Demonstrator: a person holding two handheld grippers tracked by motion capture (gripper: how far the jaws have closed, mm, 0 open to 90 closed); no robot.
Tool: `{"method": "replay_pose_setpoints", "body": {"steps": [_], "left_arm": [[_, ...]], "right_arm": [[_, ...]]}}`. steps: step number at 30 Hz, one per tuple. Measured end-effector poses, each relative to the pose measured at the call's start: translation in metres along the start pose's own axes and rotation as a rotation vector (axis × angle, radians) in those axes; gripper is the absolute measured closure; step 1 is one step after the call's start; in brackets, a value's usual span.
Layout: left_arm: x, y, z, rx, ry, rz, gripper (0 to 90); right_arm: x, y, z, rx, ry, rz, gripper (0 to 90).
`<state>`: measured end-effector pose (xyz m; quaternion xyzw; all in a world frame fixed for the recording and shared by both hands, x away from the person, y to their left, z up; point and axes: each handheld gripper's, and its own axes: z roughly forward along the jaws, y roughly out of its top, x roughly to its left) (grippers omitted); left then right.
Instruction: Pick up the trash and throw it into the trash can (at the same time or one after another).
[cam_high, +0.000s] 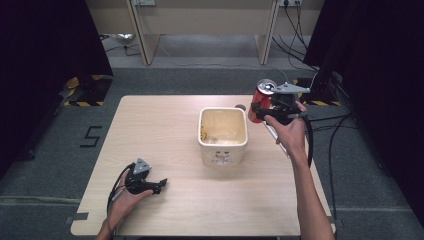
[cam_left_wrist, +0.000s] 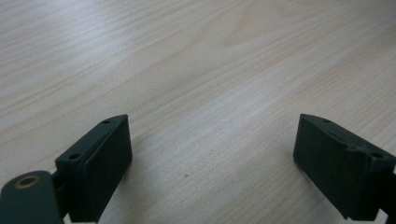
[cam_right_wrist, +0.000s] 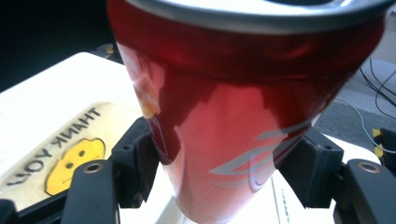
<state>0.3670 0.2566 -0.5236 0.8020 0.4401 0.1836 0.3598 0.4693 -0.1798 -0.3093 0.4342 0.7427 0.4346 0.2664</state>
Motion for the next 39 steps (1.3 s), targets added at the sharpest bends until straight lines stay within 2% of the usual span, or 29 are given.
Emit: {"method": "replay_pose_setpoints", "body": {"steps": [11, 23, 27, 30, 34, 35, 39], "left_arm": [[0.0, 0.0, 0.0, 0.0, 0.0, 0.0, 10.7], [0.0, 0.0, 0.0, 0.0, 0.0, 0.0, 10.7], [0.0, 0.0, 0.0, 0.0, 0.0, 0.0, 10.7], [0.0, 0.0, 0.0, 0.0, 0.0, 0.0, 10.7], [0.0, 0.0, 0.0, 0.0, 0.0, 0.0, 10.7], [0.0, 0.0, 0.0, 0.0, 0.0, 0.0, 10.7], [0.0, 0.0, 0.0, -0.002, 0.001, 0.0, 10.7]], "right_arm": [[0.029, 0.018, 0.008, -0.009, 0.073, -0.04, 34.1], [0.053, 0.023, 0.024, 0.013, 0.134, -0.068, 34.1], [0.06, 0.021, 0.033, 0.032, 0.148, -0.089, 34.1], [0.065, 0.019, 0.041, 0.046, 0.162, -0.087, 34.1], [0.071, 0.014, 0.053, 0.078, 0.185, -0.088, 34.1], [0.074, 0.011, 0.059, 0.101, 0.192, -0.092, 34.0], [0.078, 0.006, 0.069, 0.129, 0.196, -0.106, 34.0]]}}
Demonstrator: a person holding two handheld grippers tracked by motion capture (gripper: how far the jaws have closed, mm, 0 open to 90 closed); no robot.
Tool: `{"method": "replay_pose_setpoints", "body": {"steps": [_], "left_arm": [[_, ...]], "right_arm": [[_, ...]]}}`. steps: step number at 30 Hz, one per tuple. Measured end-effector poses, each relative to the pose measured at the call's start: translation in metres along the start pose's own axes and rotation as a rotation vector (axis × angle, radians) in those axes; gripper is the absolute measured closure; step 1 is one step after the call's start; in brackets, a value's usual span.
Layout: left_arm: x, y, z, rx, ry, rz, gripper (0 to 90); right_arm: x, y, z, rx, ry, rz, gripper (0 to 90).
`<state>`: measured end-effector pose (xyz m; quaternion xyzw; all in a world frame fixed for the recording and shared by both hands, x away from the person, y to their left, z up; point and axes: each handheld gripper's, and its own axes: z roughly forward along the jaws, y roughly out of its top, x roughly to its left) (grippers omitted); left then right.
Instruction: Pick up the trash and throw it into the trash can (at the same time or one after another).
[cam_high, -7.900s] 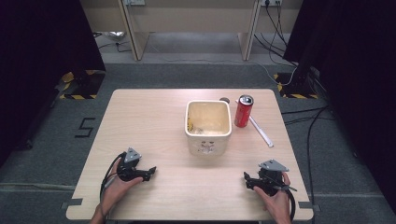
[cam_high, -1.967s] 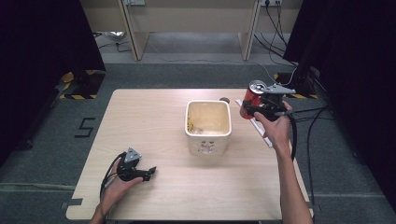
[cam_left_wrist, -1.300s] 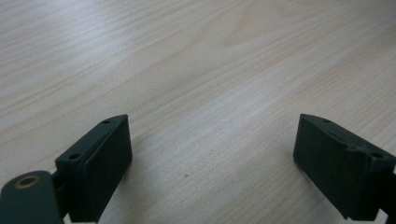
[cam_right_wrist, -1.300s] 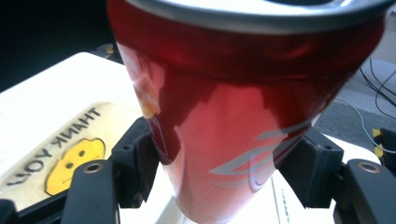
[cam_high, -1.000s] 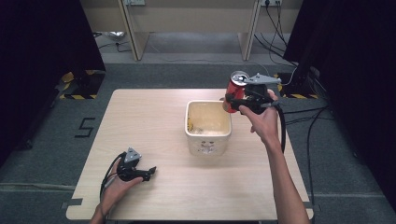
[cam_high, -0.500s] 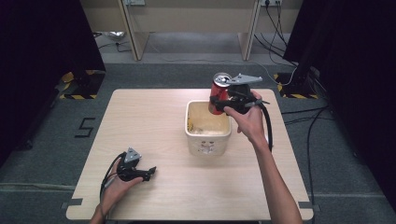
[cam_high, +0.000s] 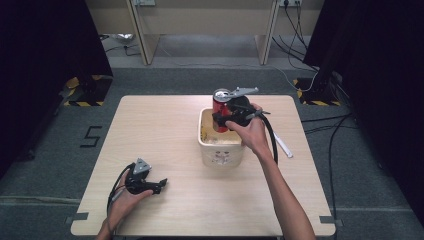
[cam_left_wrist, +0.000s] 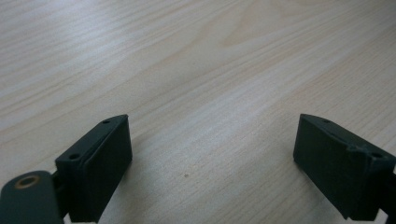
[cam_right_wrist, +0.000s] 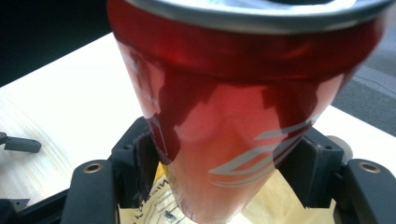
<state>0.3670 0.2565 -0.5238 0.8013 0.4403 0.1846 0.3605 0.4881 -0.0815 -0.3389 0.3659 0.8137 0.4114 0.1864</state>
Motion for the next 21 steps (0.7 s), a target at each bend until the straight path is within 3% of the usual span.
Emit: {"method": "replay_pose_setpoints", "body": {"steps": [21], "left_arm": [[0.0, 0.0, 0.0, 0.0, 0.001, 0.003, 10.7]], "right_arm": [[0.013, -0.01, 0.03, 0.097, 0.055, -0.008, 34.0]]}}
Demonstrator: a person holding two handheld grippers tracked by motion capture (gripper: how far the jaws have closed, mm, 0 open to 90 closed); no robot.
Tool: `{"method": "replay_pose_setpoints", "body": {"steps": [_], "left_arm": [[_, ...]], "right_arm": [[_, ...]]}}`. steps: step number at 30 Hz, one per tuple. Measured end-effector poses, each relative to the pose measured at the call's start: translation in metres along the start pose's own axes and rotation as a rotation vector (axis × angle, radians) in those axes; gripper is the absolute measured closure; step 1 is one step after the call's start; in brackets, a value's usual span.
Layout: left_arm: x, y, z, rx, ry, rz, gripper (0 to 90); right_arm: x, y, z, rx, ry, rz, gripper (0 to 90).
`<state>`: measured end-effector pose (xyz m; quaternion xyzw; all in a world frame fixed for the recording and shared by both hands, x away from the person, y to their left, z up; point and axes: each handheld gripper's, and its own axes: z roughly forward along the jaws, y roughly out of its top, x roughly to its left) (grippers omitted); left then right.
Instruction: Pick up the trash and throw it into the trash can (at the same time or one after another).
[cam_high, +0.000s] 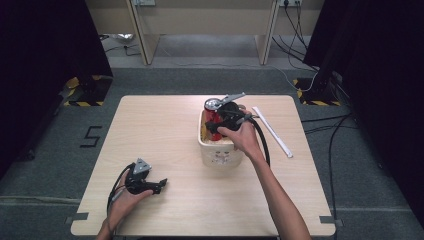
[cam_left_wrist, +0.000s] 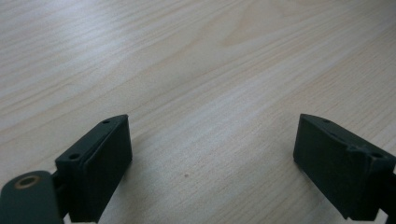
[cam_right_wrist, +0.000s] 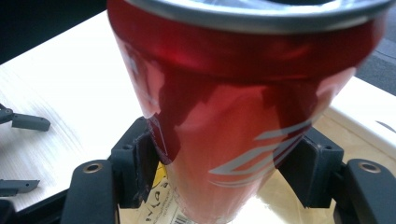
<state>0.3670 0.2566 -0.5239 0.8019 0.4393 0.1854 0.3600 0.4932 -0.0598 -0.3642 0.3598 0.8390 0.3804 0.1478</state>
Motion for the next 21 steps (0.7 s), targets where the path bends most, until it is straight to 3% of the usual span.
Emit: {"method": "replay_pose_setpoints", "body": {"steps": [21], "left_arm": [[0.0, 0.0, 0.0, 0.001, -0.002, 0.0, 10.7]], "right_arm": [[0.004, -0.012, 0.013, 0.06, 0.044, 0.011, 33.2]]}}
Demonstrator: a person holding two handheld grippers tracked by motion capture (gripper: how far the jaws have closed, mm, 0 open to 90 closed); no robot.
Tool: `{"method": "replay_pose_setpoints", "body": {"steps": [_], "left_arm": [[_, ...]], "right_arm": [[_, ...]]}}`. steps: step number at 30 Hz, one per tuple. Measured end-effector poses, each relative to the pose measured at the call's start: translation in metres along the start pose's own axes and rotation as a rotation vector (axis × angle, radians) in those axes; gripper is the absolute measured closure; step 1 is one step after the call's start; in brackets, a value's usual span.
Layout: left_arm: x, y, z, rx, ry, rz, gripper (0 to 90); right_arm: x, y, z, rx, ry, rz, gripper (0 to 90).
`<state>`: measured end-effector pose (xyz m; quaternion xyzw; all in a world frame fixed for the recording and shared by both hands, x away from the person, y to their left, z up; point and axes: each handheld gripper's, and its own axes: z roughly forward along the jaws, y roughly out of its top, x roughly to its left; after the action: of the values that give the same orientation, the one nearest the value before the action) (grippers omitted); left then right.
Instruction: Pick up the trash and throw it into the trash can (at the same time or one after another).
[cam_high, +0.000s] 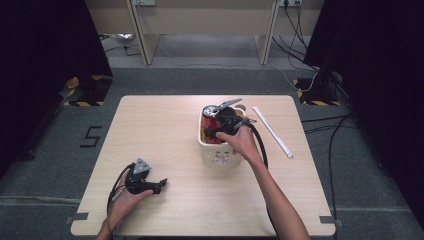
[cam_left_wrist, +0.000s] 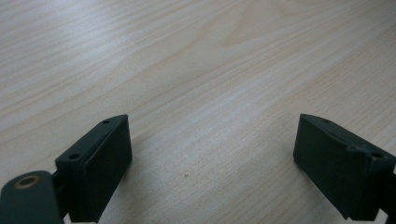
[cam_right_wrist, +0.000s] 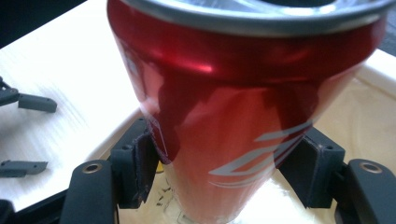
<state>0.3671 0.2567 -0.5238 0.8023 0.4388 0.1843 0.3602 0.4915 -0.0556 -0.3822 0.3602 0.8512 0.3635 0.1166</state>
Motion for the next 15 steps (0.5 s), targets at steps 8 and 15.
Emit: {"method": "replay_pose_setpoints", "body": {"steps": [8, 15], "left_arm": [[0.0, 0.0, 0.0, -0.004, 0.0, -0.003, 10.8], [0.0, 0.0, 0.0, -0.003, 0.0, -0.003, 10.8]], "right_arm": [[0.001, 0.001, -0.012, -0.039, 0.018, -0.001, 17.7], [-0.01, 0.004, -0.043, -0.126, -0.009, 0.017, 17.5]]}}
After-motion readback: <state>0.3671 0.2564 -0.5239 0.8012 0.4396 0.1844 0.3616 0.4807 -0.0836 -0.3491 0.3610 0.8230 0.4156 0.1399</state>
